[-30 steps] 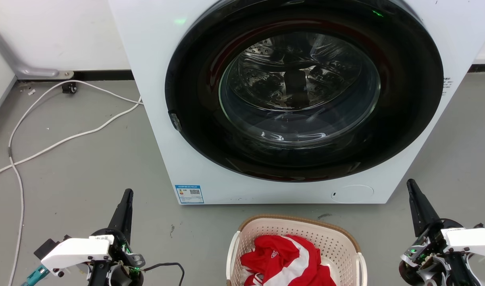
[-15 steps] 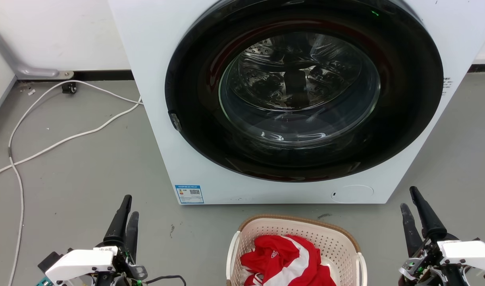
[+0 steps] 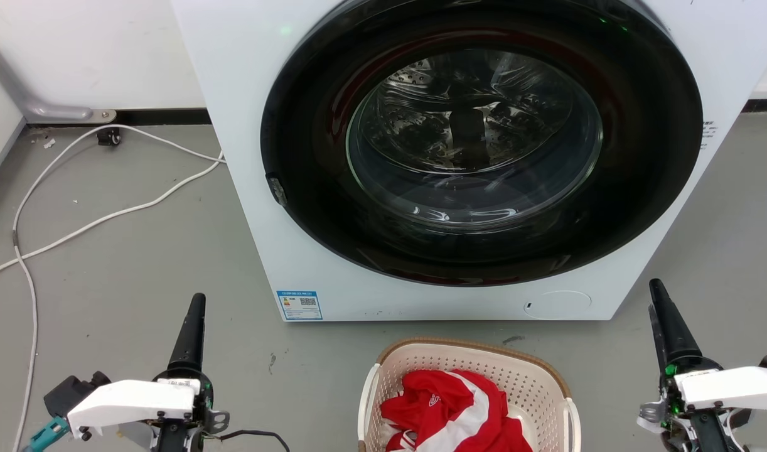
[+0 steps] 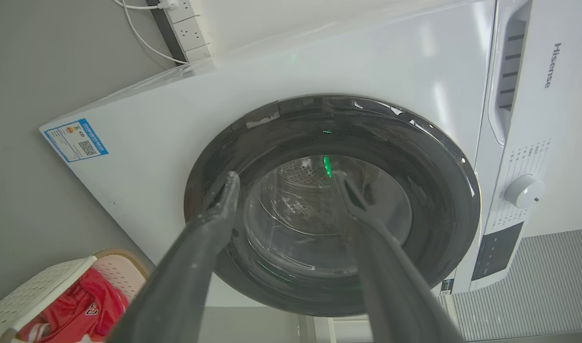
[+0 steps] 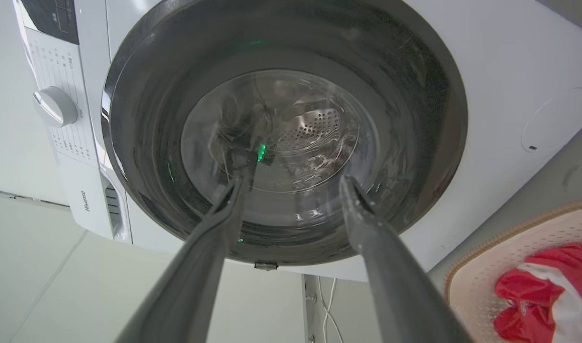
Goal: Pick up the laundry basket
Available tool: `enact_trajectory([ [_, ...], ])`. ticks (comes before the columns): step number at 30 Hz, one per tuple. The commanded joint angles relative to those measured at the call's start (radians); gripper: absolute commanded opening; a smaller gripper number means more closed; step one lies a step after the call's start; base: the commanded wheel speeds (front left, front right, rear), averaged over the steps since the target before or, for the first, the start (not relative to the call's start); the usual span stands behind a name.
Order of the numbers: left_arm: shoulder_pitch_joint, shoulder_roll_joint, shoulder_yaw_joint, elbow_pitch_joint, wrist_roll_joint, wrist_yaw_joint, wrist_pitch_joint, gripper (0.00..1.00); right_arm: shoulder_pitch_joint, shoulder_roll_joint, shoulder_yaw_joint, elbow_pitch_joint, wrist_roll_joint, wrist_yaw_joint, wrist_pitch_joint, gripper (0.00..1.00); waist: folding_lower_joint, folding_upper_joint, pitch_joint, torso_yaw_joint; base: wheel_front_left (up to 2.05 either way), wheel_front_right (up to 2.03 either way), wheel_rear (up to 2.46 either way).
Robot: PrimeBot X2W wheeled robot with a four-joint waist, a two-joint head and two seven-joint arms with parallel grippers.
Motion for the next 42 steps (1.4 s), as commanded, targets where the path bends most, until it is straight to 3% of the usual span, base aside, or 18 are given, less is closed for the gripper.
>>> enact_trajectory([
  [1,-0.01,0.004,-0.004,-0.027,0.034,0.003,-0.009,1.0,-0.011,-0.003,0.005,-0.03,-0.043,0.0,-0.008,1.0,0.0,0.0,0.0,0.0,0.0,0.0,0.0],
  [16,0.012,0.005,-0.048,-0.074,0.336,0.033,-0.07,1.0,0.02,-0.003,0.04,-0.09,-0.42,0.0,-0.07,1.0,0.0,0.0,0.002,0.003,0.0,0.0,0.0],
  [30,0.027,0.005,-0.074,-0.093,0.537,0.042,-0.119,1.0,0.041,-0.004,0.051,-0.122,-0.654,0.0,-0.119,1.0,0.0,0.0,0.005,0.004,0.0,0.0,0.0],
  [42,0.037,0.006,-0.09,-0.1,0.685,0.042,-0.155,1.0,0.057,-0.005,0.066,-0.163,-0.783,0.0,-0.155,1.0,0.0,0.0,0.008,0.006,0.0,0.0,0.0],
])
